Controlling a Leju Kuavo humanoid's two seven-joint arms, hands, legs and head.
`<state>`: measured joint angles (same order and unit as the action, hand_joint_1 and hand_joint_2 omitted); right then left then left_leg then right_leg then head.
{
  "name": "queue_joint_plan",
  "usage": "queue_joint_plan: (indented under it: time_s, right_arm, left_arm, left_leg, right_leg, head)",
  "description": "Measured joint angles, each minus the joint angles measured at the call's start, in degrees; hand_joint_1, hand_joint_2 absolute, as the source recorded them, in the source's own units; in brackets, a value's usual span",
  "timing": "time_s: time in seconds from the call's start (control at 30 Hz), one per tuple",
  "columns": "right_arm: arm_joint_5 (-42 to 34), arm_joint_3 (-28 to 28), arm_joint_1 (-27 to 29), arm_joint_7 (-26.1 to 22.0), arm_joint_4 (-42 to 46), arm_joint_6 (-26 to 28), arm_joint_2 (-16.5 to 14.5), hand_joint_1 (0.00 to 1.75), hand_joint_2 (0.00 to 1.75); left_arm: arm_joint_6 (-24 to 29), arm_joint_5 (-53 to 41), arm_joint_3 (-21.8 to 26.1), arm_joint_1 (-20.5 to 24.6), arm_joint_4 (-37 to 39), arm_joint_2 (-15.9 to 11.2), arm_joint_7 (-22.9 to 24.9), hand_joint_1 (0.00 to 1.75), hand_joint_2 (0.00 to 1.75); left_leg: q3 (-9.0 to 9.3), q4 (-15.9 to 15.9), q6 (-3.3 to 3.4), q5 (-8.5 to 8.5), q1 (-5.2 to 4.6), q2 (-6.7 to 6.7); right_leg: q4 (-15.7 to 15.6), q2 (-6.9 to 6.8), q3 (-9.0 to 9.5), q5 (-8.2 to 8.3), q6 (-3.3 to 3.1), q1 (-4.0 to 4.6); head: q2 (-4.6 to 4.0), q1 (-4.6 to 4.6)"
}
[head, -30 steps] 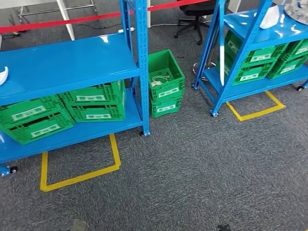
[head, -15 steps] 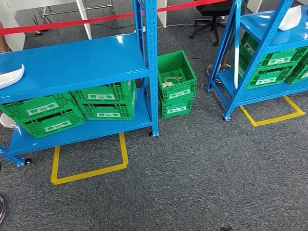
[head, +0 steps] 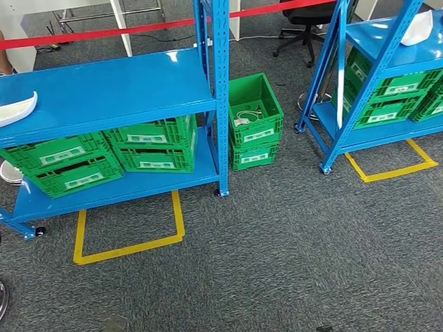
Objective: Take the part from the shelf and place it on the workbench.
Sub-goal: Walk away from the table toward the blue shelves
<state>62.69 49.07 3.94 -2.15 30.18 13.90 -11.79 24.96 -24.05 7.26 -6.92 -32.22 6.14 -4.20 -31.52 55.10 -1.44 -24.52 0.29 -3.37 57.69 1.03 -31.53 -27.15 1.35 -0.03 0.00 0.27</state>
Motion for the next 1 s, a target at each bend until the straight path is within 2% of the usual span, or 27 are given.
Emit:
queue_joint_plan:
  time_s: [0.3, 0.53, 0.73, 0.87, 0.93, 1.0]
  right_arm:
    - [0.1, 0.1, -0.1, -0.3, -1.0, 0.2, 0.2, 0.00, 0.00]
    - [-2.0, 0.3, -0.1, -3.9, -1.1, -1.8, 0.2, 0.00, 0.00]
    - [1.9, -0.4, 0.2, -3.7, -1.1, -0.4, 0.3, 0.00, 0.00]
    - [2.9, -1.2, 0.2, -3.4, -1.1, 0.4, 0.3, 0.00, 0.00]
    - [2.9, -1.5, 0.2, -3.3, -1.1, 0.9, 0.5, 0.00, 0.00]
    - [2.7, -1.7, 0.2, -3.2, -1.1, 1.5, 0.6, 0.00, 0.00]
  left_arm:
    - [0.9, 0.6, -0.1, 0.2, 0.9, -0.1, -0.3, 0.00, 0.00]
    - [2.0, 1.8, -0.6, 0.2, 1.0, -0.2, -2.2, 0.00, 0.00]
    - [2.4, 2.5, -1.1, 0.2, 1.1, -0.6, -2.3, 0.00, 0.00]
    - [2.4, 2.7, -1.3, 0.2, 1.1, -0.7, -2.3, 0.00, 0.00]
    - [2.5, 2.9, -1.4, 0.2, 1.1, -0.7, -2.4, 0.00, 0.00]
    - [2.7, 3.2, -1.6, 0.2, 1.2, -0.8, -2.4, 0.00, 0.00]
  left_leg:
    - [-0.09, 0.1, 0.08, 0.03, -0.14, 0.00]
    - [-0.11, 0.1, 0.10, 0.01, -0.15, 0.00]
    - [-0.20, 0.4, 0.59, -0.24, -0.40, 0.01]
    - [-0.23, 0.3, 1.31, -0.17, -0.59, 0.01]
    - [0.04, -0.3, 1.71, 0.27, -0.24, -0.03]
    - [0.17, -0.7, 1.95, 0.52, 0.14, -0.12]
  right_leg:
    - [0.0, 0.00, 0.33, 0.12, 0.13, -0.18]
    - [-0.1, 0.01, 0.33, 0.13, 0.14, -0.20]
    - [-0.1, 0.02, 0.38, 0.16, 0.47, -0.45]
    - [-0.3, 0.00, 0.48, 0.19, 1.14, -0.65]
    - [0.7, -0.21, -0.04, -0.72, 1.54, -0.56]
    - [6.1, -0.45, -2.54, -4.03, 1.87, -0.60]
  head:
    - [0.00, -0.01]
    - [0.00, -0.02]
    - [0.00, -0.03]
    - [0.00, -0.04]
    - [0.00, 0.09]
    - [0.00, 0.34]
